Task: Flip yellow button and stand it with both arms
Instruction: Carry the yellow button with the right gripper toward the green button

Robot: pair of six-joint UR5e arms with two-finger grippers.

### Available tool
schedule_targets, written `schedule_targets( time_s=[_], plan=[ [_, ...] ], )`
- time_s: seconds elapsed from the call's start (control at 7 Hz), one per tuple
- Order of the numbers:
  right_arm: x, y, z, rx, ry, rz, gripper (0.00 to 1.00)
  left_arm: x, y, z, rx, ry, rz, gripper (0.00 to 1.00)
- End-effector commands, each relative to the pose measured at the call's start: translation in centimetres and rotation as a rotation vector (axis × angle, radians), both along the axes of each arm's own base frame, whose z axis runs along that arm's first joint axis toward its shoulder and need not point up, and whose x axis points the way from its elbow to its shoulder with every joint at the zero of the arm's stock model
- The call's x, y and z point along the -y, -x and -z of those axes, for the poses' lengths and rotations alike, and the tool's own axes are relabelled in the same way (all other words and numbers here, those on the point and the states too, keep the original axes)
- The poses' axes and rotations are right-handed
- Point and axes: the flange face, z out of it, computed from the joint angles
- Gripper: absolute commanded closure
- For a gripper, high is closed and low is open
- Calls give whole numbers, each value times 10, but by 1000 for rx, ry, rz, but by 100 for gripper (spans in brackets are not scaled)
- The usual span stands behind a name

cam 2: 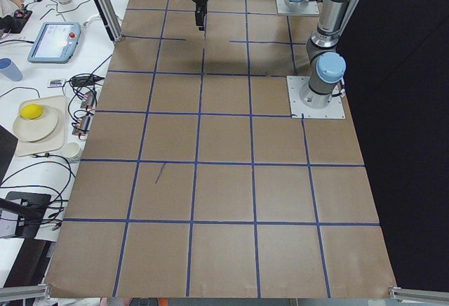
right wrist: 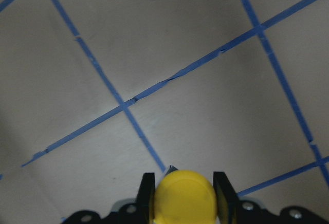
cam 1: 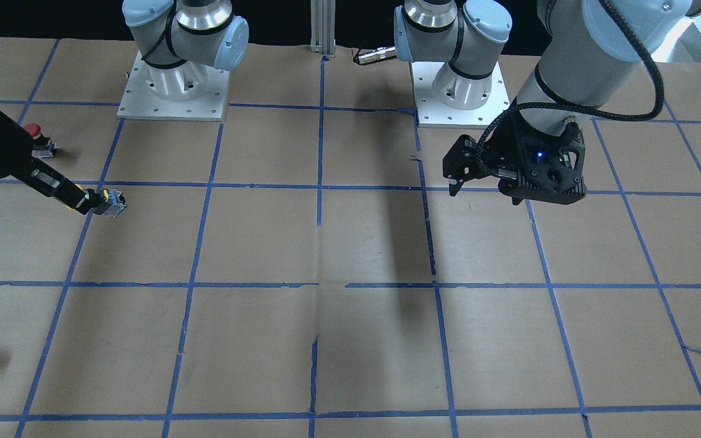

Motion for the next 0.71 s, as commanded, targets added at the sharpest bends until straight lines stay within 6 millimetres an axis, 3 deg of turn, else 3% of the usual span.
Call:
schedule_targets(
  time_s=[0.0, 0.14, 0.29, 0.57],
  plan=[
    [0, 61, 17, -183, -70, 88, 97, -15, 34, -3, 40, 5, 129, 1],
    [9, 92, 34, -246, -71, 172, 97, -11, 28, -10, 42, 28, 124, 1],
    [19, 110, 53, -373, -98, 282, 97, -8, 14, -3, 87, 12, 106, 0],
    [33, 130, 79, -489, -99, 363, 96, -10, 8, -10, 132, 12, 105, 0]
  ],
)
